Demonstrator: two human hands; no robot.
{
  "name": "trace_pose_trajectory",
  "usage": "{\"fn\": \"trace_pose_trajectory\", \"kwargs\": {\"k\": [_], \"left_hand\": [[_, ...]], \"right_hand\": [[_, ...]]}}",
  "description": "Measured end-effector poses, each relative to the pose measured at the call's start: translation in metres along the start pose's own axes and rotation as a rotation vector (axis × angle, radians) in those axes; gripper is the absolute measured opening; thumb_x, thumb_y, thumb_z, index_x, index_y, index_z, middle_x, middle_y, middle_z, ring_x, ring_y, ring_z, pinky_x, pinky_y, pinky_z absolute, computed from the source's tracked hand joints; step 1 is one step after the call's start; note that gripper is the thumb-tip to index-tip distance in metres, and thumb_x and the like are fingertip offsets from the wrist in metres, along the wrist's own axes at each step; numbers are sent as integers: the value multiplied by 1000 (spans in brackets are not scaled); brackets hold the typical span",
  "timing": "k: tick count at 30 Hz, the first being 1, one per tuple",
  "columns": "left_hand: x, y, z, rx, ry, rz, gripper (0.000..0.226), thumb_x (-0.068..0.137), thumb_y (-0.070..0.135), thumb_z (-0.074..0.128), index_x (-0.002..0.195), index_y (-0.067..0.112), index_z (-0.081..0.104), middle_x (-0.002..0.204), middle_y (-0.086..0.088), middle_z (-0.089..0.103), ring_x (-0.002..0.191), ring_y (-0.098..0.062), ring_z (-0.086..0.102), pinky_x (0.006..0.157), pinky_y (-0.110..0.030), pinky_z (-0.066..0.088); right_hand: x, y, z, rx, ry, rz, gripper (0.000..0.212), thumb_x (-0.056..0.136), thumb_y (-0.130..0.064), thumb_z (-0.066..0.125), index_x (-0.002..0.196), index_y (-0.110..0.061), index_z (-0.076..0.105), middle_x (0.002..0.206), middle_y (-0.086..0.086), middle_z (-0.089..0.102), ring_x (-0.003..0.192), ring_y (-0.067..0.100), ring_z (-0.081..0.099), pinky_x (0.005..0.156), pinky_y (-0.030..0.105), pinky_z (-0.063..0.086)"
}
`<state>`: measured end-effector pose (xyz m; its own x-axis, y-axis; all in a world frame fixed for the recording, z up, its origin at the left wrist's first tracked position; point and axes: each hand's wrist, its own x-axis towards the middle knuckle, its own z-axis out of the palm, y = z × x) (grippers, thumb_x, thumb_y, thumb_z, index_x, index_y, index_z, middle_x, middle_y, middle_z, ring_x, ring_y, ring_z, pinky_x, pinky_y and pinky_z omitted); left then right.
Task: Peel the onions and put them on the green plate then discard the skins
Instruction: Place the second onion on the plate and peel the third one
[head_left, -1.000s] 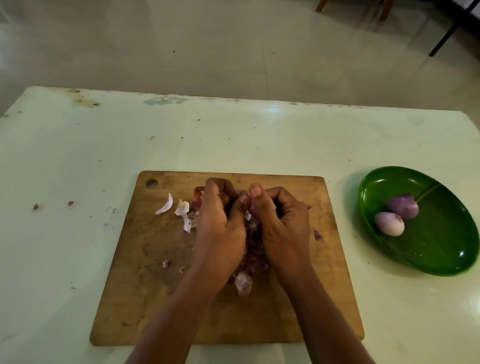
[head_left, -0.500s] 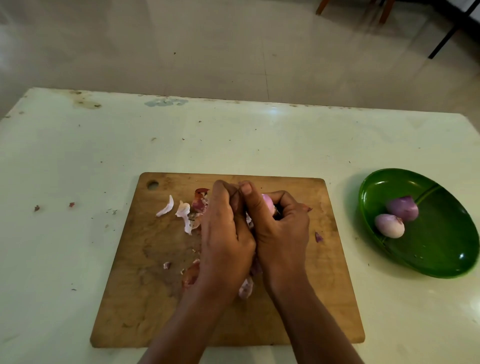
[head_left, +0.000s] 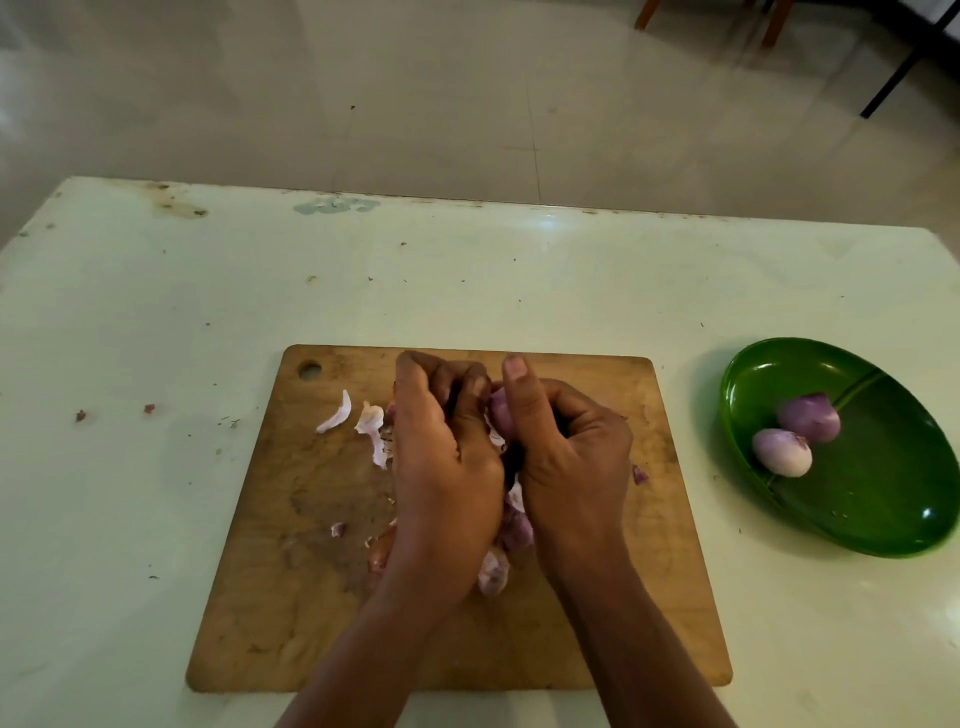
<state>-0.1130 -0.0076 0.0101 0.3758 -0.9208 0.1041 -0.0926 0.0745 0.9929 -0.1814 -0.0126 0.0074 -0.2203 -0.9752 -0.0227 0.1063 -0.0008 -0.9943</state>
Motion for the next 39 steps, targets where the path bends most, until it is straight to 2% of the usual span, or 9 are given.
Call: {"fn": "trace_pose_trajectory", "kwargs": {"k": [4,8,11,13,19,24,28,35,39], "left_hand": [[0,5,1,-21,10,-92,23,96,6,48,87,26,43,78,4,58,69,1,59,59,-11,48],[16,-3,-16,31,142,-162,16,96,6,48,89,20,43,81,0,53,72,-11,52,58,-14,45],[19,-1,-20,79,157,-70,11,94,11,53,93,15,42,80,0,52,68,-2,52,57,-9,44],[14,-2,-17,103,144,-35,20,90,11,59,93,21,42,84,0,58,73,3,58,64,-10,47],[16,-12,-17,173,176,-22,47,85,4,66,121,18,39,125,-6,58,112,-17,59,82,-27,55],[18,-15,-17,240,186,77,40,88,6,62,120,18,41,123,-1,56,108,-17,58,81,-25,52],[20,-16,-18,247,225,121,38,89,5,61,121,9,41,120,-2,57,102,-13,58,76,-10,48],[10,-26,-31,456,284,103,35,92,18,58,123,9,45,125,-7,53,116,-18,45,83,-26,38],[8,-35,-52,628,278,53,52,87,41,45,127,9,48,132,-10,51,125,-18,37,104,-44,29]], "right_hand": [[3,0,-3,4,-91,-23,35,82,-37,59,85,-6,76,67,-1,71,64,9,67,58,19,51],[0,1,-3,-5,-129,-58,45,93,-43,56,79,-5,73,69,12,69,64,30,66,54,34,54],[2,5,-3,-21,-107,-32,51,93,-45,53,74,-1,70,69,19,65,66,37,63,57,38,52],[2,8,-3,-39,-92,-34,45,87,-43,52,72,-5,69,66,14,64,64,30,61,56,32,49],[9,20,-13,-164,15,25,18,89,-35,61,100,-24,70,90,-12,71,85,-2,64,69,10,49],[12,26,-22,-231,72,58,23,84,-19,72,106,-22,65,100,-12,66,91,3,64,76,19,56],[13,24,-25,-290,142,40,19,84,-14,69,98,-23,60,89,-13,63,81,-7,60,64,9,50],[9,22,-27,-480,27,-17,12,93,-24,60,100,-20,69,94,-7,67,85,1,60,73,12,47],[15,12,-47,-577,160,-73,6,95,-24,57,99,-27,60,103,1,61,90,9,58,76,17,45]]}}
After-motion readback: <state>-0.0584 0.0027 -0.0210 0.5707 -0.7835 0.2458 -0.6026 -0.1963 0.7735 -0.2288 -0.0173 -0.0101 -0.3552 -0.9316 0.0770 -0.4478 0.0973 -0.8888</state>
